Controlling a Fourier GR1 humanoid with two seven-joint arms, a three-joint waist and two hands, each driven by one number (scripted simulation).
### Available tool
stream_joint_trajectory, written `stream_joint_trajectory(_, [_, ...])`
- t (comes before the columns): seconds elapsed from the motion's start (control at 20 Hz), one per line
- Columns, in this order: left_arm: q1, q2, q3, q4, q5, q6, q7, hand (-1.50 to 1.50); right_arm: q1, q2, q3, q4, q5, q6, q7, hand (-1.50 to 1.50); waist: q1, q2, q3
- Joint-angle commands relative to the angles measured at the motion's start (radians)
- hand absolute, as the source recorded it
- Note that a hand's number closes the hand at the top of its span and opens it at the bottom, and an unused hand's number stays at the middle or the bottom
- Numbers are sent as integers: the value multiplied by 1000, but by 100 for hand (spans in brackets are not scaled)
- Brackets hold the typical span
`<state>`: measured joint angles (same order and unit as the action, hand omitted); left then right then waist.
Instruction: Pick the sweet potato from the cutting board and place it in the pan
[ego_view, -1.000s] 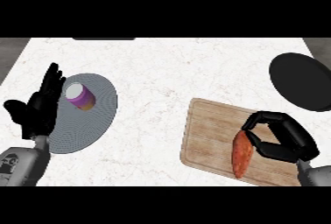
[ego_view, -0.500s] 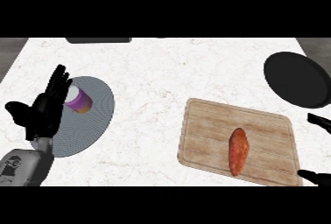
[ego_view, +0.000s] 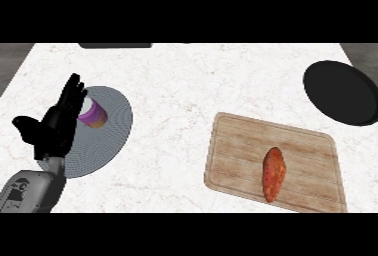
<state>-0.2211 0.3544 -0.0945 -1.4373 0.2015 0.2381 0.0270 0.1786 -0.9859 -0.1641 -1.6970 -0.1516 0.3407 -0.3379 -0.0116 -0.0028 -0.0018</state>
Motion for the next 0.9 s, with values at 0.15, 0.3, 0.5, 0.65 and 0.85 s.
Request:
stream_joint_trajectory(0.15, [-5,-32,5,-14,-36,0,10,0,-129,1,-7,-151,30,16,251,-150,13,3,1])
stream_joint_trajectory(0.3, [-59,-6,37,30,-15,-42,33,0,-215,-28,7,-256,-56,42,460,-150,15,3,0])
stream_joint_trajectory(0.5, [36,-55,31,-17,-38,-39,-12,0,-247,54,38,-176,-36,130,405,-150,16,3,1])
stream_joint_trajectory(0.65, [-7,-45,55,12,-43,-55,-18,0,-202,128,88,-289,-34,121,455,-150,8,2,1])
stream_joint_trajectory(0.85, [-42,-44,69,20,-52,-66,39,0,-255,201,195,-324,85,101,543,-150,13,3,2])
